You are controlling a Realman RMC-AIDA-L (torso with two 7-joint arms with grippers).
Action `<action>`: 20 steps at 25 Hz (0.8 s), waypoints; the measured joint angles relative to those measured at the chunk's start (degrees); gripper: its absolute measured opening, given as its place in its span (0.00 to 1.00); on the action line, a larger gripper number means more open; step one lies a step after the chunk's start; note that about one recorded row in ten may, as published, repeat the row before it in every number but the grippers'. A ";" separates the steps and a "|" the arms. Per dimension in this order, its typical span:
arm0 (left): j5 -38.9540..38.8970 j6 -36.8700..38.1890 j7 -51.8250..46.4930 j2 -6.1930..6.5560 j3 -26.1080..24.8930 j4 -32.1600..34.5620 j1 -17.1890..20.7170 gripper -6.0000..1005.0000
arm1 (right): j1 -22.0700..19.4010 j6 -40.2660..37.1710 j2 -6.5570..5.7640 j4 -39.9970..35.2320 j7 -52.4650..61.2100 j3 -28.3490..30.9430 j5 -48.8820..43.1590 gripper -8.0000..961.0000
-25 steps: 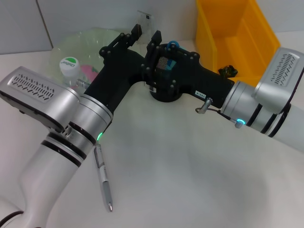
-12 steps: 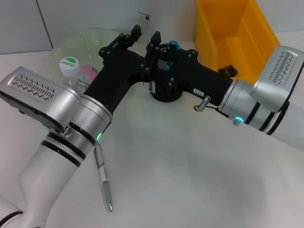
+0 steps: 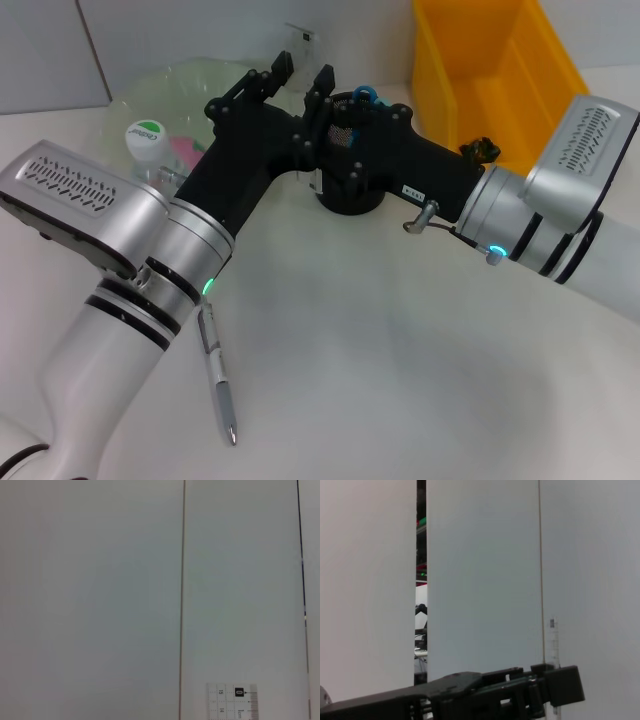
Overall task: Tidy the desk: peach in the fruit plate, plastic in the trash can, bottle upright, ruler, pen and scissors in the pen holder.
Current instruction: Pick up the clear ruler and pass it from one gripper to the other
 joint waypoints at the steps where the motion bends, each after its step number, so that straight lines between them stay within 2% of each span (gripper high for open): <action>1: -0.20 0.00 0.30 0.00 0.03 0.07 -0.01 0.40 | 0.00 0.00 0.00 0.00 0.00 0.00 0.00 0.33; 7: -0.30 0.00 0.40 0.00 0.12 0.12 -0.04 0.40 | 0.44 0.00 0.00 1.89 -2.98 1.45 -0.09 0.32; 10: -0.31 0.01 0.41 0.00 0.19 0.13 -0.04 0.40 | 0.57 0.00 0.00 2.06 -3.02 1.54 -0.08 0.20; 20: -0.30 0.24 0.44 0.00 0.69 0.23 0.01 0.40 | 0.92 0.08 0.00 2.36 -3.06 1.67 -0.05 0.19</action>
